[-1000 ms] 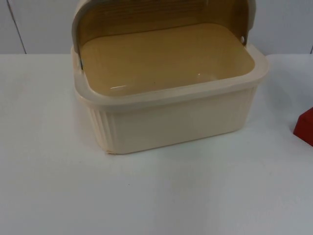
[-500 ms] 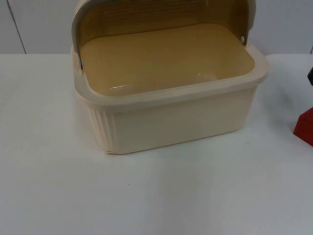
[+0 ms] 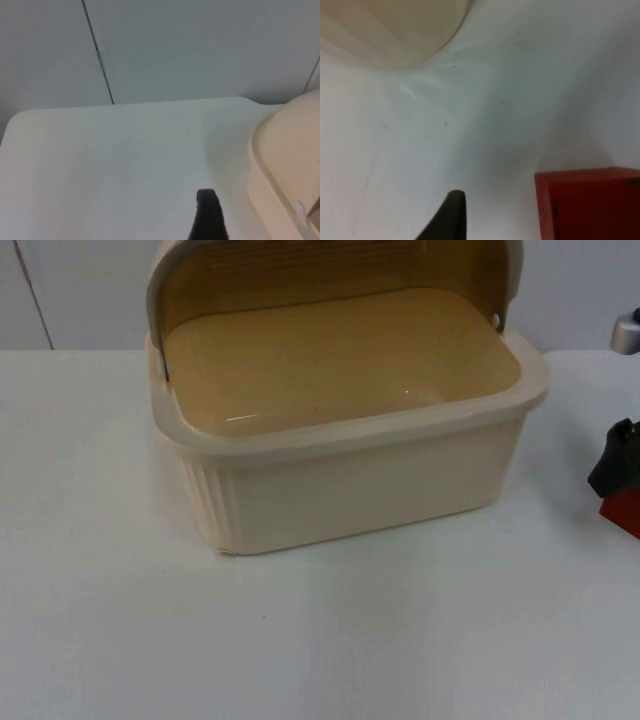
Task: Open the box lid with the left hand, place the block into the box with the right hand, then close the box lid with the left hand.
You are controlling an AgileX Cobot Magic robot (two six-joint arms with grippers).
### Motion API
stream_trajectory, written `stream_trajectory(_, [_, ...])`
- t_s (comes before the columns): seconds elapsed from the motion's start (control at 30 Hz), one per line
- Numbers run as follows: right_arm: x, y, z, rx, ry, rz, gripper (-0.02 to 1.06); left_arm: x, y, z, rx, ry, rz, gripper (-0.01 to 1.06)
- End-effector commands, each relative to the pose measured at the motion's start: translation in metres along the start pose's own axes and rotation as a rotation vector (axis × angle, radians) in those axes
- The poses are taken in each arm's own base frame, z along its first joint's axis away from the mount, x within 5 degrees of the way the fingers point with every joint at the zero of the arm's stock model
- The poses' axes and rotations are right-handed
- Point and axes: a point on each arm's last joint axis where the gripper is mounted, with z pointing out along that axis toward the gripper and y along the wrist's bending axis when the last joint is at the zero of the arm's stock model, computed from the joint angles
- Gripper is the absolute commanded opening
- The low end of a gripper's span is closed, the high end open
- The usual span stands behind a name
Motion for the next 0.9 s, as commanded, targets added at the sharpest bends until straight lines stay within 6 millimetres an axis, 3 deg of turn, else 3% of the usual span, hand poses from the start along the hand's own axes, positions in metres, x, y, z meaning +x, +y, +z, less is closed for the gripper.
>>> stream_trajectory(0.0, [-0.001, -0.001, 0.003, 0.017, 0.002, -0.042, 1.05, 0.000, 0.001, -0.001, -0.008, 0.003, 0.007, 0.57])
stream_trajectory(0.4, [0.004, -0.002, 0.016, 0.020, 0.026, -0.036, 1.02, 0.001, 0.002, 0.000, -0.015, 0.009, 0.018, 0.57])
stream_trajectory(0.47, [0.004, -0.002, 0.016, 0.021, 0.027, -0.038, 0.87, 0.001, 0.002, 0.000, -0.021, 0.012, 0.026, 0.57])
stream_trajectory(0.53, [0.004, -0.003, 0.016, 0.025, 0.025, -0.032, 0.63, 0.002, 0.002, 0.000, -0.021, 0.020, 0.026, 0.57])
stream_trajectory(0.57, [0.004, -0.003, 0.016, 0.025, 0.025, -0.032, 0.63, 0.002, 0.002, 0.000, -0.021, 0.020, 0.026, 0.57])
stream_trajectory(0.7, [0.006, -0.004, 0.016, 0.040, 0.040, 0.016, 0.10, 0.002, 0.003, 0.000, -0.025, 0.024, 0.031, 0.57])
stream_trajectory(0.73, [0.006, -0.004, 0.016, 0.040, 0.040, 0.016, 0.10, 0.002, 0.003, 0.000, -0.025, 0.024, 0.031, 0.57])
stream_trajectory(0.77, [0.006, -0.004, 0.016, 0.044, 0.046, 0.028, 0.01, 0.002, 0.003, 0.000, -0.026, 0.024, 0.033, 0.57])
stream_trajectory(0.87, [0.006, -0.004, 0.014, 0.043, 0.047, 0.077, 0.00, 0.002, 0.003, 0.000, -0.026, 0.024, 0.033, 0.57])
